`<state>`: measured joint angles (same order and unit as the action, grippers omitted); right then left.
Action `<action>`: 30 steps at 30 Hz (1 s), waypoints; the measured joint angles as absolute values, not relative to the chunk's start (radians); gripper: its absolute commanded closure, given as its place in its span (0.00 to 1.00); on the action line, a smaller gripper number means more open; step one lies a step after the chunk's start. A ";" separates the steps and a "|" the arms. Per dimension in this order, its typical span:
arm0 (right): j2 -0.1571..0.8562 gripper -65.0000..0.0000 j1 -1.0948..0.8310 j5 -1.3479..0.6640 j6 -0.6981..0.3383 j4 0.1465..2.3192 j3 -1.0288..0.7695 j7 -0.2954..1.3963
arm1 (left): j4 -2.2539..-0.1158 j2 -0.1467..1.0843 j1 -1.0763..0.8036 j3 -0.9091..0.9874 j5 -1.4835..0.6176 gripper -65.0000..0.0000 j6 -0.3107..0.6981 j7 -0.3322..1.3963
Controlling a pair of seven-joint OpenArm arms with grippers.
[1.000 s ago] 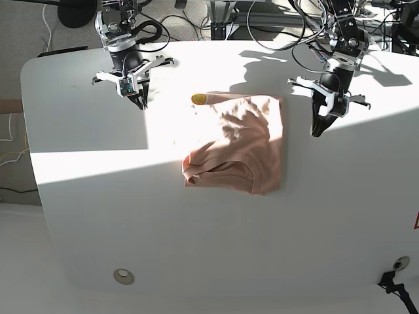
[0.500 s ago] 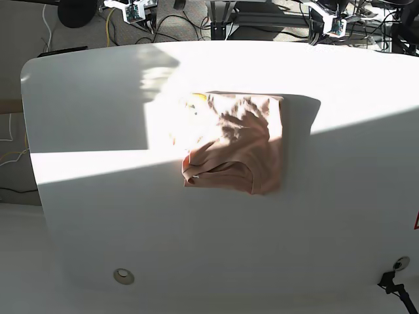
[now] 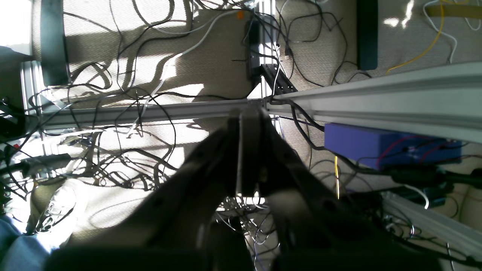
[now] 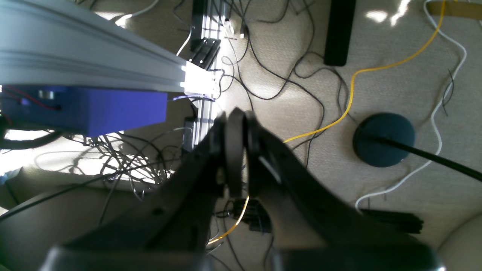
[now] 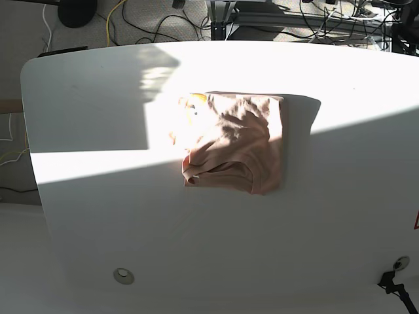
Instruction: Fold the T-shirt properly
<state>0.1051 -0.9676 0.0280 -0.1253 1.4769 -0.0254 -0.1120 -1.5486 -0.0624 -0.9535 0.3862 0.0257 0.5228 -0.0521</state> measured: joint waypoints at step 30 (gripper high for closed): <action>0.102 1.00 -0.306 0.027 -0.131 0.470 0.065 -0.117 | -0.260 0.056 -0.194 0.302 0.265 1.00 0.295 -0.046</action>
<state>0.1020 -0.3058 0.0265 -0.1310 0.4702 0.0647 -0.1165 -0.2600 0.0563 -0.1944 0.3019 0.2649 0.2947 -0.0460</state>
